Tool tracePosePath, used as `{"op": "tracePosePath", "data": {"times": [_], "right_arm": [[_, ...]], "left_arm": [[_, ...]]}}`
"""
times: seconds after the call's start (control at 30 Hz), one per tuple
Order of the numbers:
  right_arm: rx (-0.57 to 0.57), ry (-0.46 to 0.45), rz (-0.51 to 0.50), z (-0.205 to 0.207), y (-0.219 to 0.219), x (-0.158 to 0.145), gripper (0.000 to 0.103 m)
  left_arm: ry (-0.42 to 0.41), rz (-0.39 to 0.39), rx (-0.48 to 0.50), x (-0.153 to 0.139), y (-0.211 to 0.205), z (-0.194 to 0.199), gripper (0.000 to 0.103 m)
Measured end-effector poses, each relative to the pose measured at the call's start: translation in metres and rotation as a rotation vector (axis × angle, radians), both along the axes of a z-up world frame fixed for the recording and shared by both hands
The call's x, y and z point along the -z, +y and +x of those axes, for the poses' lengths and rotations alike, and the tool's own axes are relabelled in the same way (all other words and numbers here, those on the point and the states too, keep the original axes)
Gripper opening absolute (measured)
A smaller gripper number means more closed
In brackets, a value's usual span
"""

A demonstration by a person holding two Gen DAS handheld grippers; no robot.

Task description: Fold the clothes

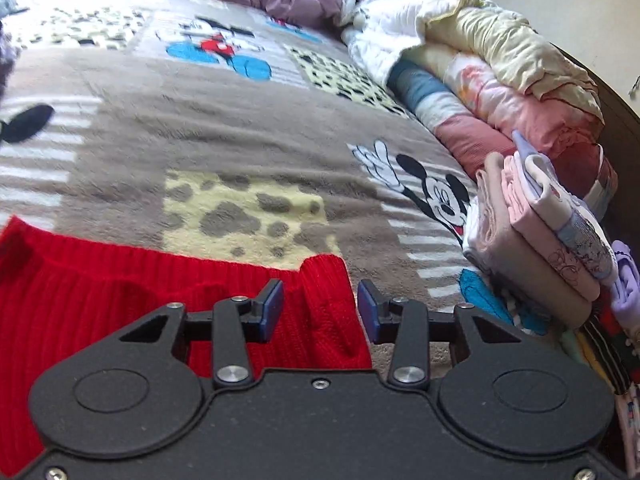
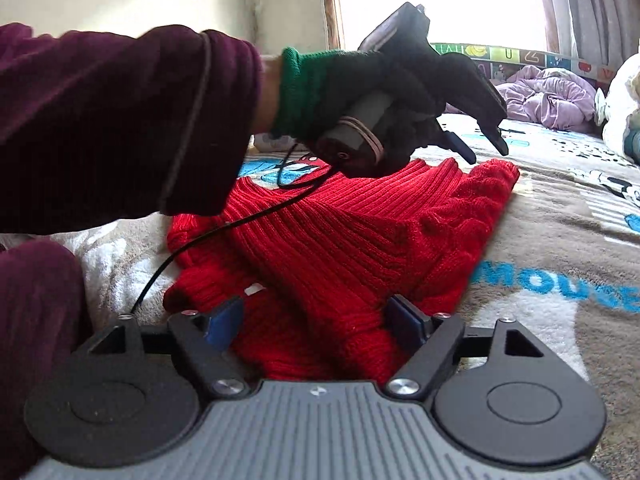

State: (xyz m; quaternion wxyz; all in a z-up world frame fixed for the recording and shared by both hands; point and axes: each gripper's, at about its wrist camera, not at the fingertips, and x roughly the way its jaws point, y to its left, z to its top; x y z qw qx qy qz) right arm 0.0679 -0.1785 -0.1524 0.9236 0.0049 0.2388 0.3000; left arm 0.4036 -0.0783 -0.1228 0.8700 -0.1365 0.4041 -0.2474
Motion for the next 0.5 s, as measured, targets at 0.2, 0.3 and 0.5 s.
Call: {"op": "tracePosePath", "data": {"times": [0.2,0.3,0.5], "right_arm": [[-0.009,0.018,0.033,0.003,-0.003,0.0,0.081],[-0.02,0.015,0.021,0.003,0.0,0.0,0.086],[-0.035,0.015,0.003,0.004,0.005,0.001,0.092]], "left_arm": [[-0.052,0.089,0.019,0.006,-0.005,0.0,0.006],[-0.078,0.133,0.029,0.009,-0.008,0.0,0.006],[-0.13,0.222,0.048,0.015,-0.014,0.0,0.024]]}}
